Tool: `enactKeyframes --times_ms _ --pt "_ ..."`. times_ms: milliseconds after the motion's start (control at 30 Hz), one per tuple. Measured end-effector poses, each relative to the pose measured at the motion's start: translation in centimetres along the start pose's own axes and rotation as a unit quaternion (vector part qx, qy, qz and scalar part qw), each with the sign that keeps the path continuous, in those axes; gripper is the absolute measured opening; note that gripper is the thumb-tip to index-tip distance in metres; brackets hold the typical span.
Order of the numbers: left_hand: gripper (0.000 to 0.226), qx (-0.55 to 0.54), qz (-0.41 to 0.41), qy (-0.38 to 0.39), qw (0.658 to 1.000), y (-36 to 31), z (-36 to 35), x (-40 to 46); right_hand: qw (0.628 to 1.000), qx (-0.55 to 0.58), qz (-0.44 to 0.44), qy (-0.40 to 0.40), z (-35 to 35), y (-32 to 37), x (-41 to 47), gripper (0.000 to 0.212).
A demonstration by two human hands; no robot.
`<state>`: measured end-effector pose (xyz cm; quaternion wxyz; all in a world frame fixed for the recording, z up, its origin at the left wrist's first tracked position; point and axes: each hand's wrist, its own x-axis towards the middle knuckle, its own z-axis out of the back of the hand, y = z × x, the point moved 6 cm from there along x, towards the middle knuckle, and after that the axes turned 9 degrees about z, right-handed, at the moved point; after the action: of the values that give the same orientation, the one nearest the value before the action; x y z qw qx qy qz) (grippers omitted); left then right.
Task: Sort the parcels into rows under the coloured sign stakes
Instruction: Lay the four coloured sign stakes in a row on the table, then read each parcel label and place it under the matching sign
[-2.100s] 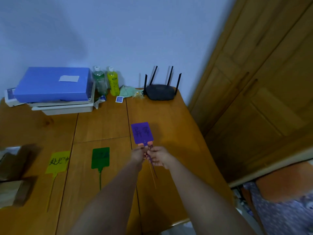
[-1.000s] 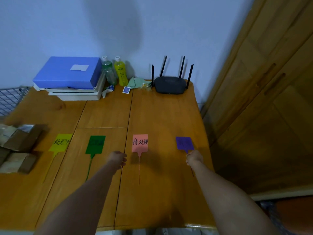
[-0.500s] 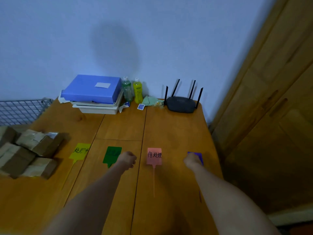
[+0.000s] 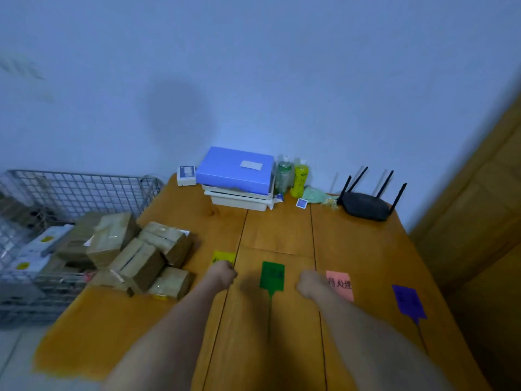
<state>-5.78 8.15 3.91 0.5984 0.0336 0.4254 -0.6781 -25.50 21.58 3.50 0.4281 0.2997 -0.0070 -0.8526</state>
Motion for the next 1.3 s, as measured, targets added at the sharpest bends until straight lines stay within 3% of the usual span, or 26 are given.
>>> enactKeyframes --times_ms 100,467,633,700,767,833,1000,1100,1300 --pt "0.023 -0.018 0.032 -0.008 0.999 3.9 3.1 0.9 0.999 -0.022 0.029 0.005 -1.3 5.4 1.0 0.023" --pt "0.022 -0.030 0.081 -0.063 0.994 8.1 9.1 2.4 0.990 0.039 0.129 0.047 -2.2 18.3 6.0 0.030" --pt "0.012 -0.054 0.105 -0.165 0.979 8.5 13.4 2.9 0.982 0.070 0.162 0.064 -1.6 21.7 7.8 0.032" --pt "0.020 -0.051 0.140 -0.208 0.967 9.5 14.6 2.7 0.977 0.104 0.175 0.066 -2.0 23.2 8.2 0.027" --pt "0.043 -0.031 0.187 -0.229 0.955 11.1 15.0 2.6 0.973 0.115 0.184 0.081 -2.7 24.4 8.1 0.017" --pt "0.060 0.011 0.218 -0.236 0.947 12.4 14.9 2.8 0.968 0.102 0.205 0.099 -3.5 25.5 7.9 0.023" --pt "0.071 0.078 0.260 -0.227 0.935 14.5 14.4 4.1 0.965 0.093 0.213 0.121 -4.7 25.7 8.4 0.037" --pt "0.073 0.078 0.254 -0.221 0.938 15.3 14.0 5.0 0.974 0.094 0.163 0.127 -5.3 24.5 10.1 0.022" --pt "0.066 0.089 0.234 -0.188 0.950 16.0 15.0 6.4 0.981 0.084 0.132 0.117 -5.0 24.6 11.7 0.032"
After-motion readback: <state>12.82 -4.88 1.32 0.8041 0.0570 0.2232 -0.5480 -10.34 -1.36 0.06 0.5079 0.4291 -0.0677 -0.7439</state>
